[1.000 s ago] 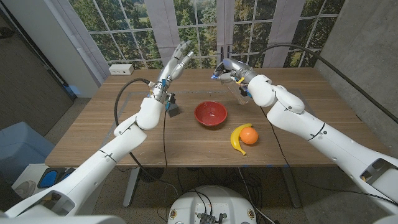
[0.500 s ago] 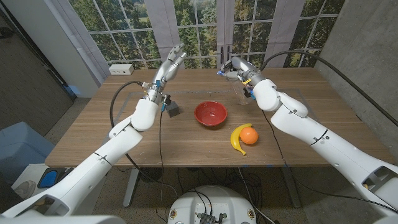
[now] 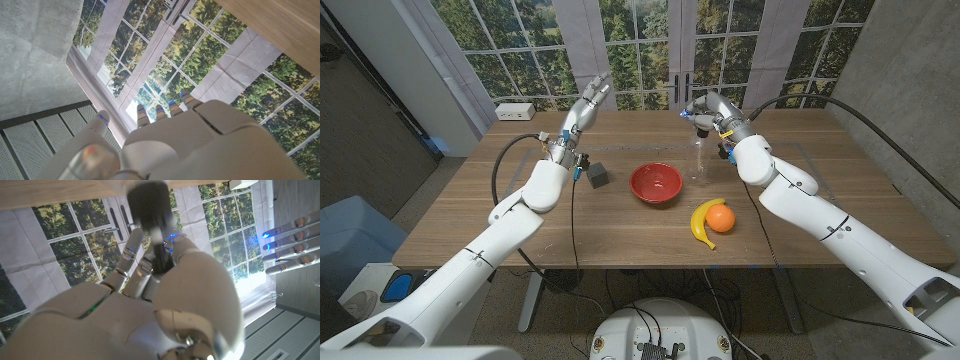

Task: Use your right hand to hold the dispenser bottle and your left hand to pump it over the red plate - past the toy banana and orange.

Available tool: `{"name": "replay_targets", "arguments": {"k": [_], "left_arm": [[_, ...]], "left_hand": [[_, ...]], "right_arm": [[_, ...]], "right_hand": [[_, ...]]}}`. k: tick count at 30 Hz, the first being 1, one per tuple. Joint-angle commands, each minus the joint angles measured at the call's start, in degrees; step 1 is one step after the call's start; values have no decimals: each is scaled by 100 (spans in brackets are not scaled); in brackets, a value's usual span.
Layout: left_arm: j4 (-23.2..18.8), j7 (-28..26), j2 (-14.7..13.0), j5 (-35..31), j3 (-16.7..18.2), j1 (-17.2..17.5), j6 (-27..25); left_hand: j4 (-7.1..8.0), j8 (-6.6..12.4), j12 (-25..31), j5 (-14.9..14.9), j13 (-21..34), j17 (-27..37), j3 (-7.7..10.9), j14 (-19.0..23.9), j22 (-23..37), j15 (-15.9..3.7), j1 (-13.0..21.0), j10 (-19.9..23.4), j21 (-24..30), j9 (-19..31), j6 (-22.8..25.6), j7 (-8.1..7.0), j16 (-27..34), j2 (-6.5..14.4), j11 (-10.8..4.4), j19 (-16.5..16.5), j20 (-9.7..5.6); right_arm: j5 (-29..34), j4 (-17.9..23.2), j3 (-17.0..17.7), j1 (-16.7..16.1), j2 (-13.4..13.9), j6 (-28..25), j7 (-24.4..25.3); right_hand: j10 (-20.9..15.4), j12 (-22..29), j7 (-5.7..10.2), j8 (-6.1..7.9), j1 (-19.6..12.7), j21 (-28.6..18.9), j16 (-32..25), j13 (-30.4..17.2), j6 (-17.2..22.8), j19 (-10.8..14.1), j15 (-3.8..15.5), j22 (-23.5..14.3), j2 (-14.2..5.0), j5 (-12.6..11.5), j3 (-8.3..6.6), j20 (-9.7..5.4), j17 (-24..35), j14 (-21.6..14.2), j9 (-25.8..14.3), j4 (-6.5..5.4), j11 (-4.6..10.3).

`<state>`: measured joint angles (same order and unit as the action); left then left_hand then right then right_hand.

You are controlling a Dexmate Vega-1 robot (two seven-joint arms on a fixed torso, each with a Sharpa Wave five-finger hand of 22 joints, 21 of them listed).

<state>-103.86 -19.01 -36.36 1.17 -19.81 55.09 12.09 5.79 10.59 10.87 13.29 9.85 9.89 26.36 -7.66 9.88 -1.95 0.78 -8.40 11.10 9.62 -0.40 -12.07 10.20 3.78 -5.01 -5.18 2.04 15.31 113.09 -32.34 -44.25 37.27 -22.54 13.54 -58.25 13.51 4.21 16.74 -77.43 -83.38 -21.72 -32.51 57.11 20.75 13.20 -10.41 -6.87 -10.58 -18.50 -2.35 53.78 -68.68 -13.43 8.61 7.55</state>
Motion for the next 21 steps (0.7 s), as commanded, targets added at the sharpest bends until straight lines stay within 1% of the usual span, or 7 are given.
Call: {"name": "replay_targets", "arguments": {"k": [1,3,6,8,14,18,21], "left_arm": [[-34,38,-47,214,59,61,-57],[-27,19,-44,202,52,57,-72],[-6,20,-36,216,38,36,-77],[1,40,-37,244,33,19,-103],[18,24,-18,330,29,34,-171],[5,-5,-21,348,27,57,-219],[16,-56,-8,334,26,67,-204]], "left_hand": [[-36,-15,20,5,21,4,17,17,18,-89,49,31,42,18,38,-20,29,-8,9,27,14],[-39,-16,18,5,21,3,17,11,18,-88,50,29,41,18,37,-20,26,-9,8,29,14],[-43,-16,18,5,21,3,17,11,18,-91,51,31,39,18,39,-17,24,-8,12,30,14],[-45,-16,16,5,21,3,17,9,18,-93,52,30,38,18,41,-17,23,-8,9,30,14],[-51,-18,15,5,20,3,18,12,18,-93,54,33,36,18,38,-18,21,-8,14,32,16],[-56,-19,14,5,20,3,18,11,18,-98,55,33,34,18,38,-17,20,-7,17,35,15],[-58,-19,13,5,20,3,18,9,18,-94,55,33,33,18,38,-13,18,-6,24,35,19]], "right_arm": [[-296,-150,168,-176,-28,-118,460],[-214,-164,136,-171,-28,-229,574],[-445,-243,225,-193,-12,-87,536],[-359,-252,184,-190,-22,-135,670],[-512,-333,217,-181,5,0,703],[-665,-580,384,-339,-222,489,1234],[-627,-681,413,-368,-295,614,1487]], "right_hand": [[-41,-31,8,-12,-54,-24,17,-28,72,-17,-2,-7,-32,-30,17,-900,25,-55,-29,8,8],[-49,-30,3,-15,-58,-29,19,-29,72,-16,-1,-8,-34,-30,16,-902,25,-60,-29,9,11],[-53,-31,0,-20,-61,-32,21,-29,68,-19,-2,-8,-34,-31,15,-903,28,-65,-30,11,13],[-42,-35,-4,-20,-59,-36,20,-35,76,-20,-3,-9,-35,-31,16,-902,31,-71,-30,8,16],[-55,-39,-4,-22,-66,-45,29,-31,88,-24,-3,-9,-36,-30,14,-904,34,-74,-30,11,12],[-49,-46,-8,-34,-71,-48,35,-31,71,-28,-4,-7,-37,-29,11,-905,36,-78,-31,13,5],[-36,-55,-13,-42,-79,-55,46,-34,66,-29,-3,-7,-44,-25,6,-903,28,-81,-31,16,18]]}}
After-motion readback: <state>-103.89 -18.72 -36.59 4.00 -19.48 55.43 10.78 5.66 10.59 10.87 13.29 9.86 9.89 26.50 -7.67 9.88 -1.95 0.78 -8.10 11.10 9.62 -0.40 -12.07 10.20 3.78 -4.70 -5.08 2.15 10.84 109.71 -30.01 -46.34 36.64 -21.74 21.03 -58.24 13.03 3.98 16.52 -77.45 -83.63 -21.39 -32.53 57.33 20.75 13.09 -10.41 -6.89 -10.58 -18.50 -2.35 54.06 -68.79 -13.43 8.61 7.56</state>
